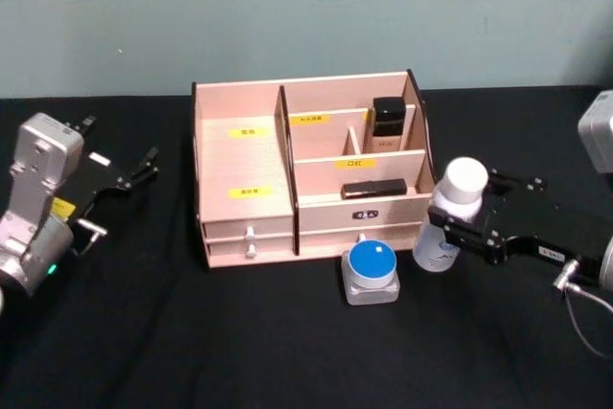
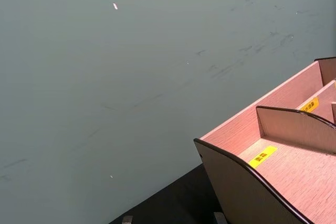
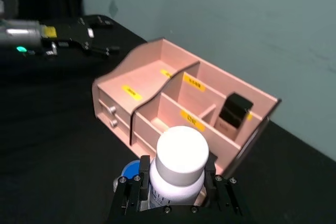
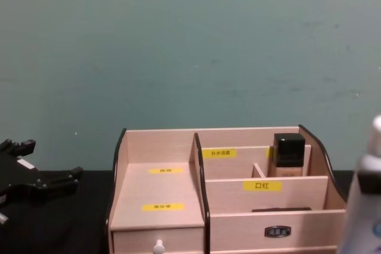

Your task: Pick up the facial cleanser and watermelon frost from the table and place them into the tiered storage box.

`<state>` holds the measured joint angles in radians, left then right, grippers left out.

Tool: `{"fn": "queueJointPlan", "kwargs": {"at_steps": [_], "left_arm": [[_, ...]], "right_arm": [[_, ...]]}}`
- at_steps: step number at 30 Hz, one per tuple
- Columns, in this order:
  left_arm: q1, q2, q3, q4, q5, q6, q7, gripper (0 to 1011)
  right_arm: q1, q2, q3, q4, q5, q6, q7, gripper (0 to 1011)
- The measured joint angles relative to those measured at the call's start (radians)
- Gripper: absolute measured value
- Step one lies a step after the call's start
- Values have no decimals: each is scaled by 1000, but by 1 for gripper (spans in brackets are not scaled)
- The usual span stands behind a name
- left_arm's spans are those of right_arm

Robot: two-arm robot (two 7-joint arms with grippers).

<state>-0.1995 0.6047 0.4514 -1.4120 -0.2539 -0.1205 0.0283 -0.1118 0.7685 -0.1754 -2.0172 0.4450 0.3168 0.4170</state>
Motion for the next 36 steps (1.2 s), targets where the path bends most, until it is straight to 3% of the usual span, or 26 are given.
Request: {"fn": "queueJointPlan", "kwargs": {"at_steps": [5,12,16,17,19,25,36], "left_arm": [[0,0,0,0,0,0,0,1001],[0,0,0,0,0,0,0,1001],[0,0,0,0,0,0,0,1001],[0,0,0,0,0,0,0,1001],[0,0,0,0,0,0,0,1001],[0,0,0,0,0,0,0,1001],[0,0,0,0,0,0,0,1001]], "right_arm": [[38,-1,-11,-16,15,15,3,593],[154,-33,-74,5,22,56,2,593],[241,-67,-128,44,13,76,-2,593],[241,-67,-128,44,13,76,-2,593],[298,-96,-163,82,-2,84,-6,593],[389,-153,-223,158,-32,89,-11,593],[492,-243,-297,273,-87,88,-20,593]]}}
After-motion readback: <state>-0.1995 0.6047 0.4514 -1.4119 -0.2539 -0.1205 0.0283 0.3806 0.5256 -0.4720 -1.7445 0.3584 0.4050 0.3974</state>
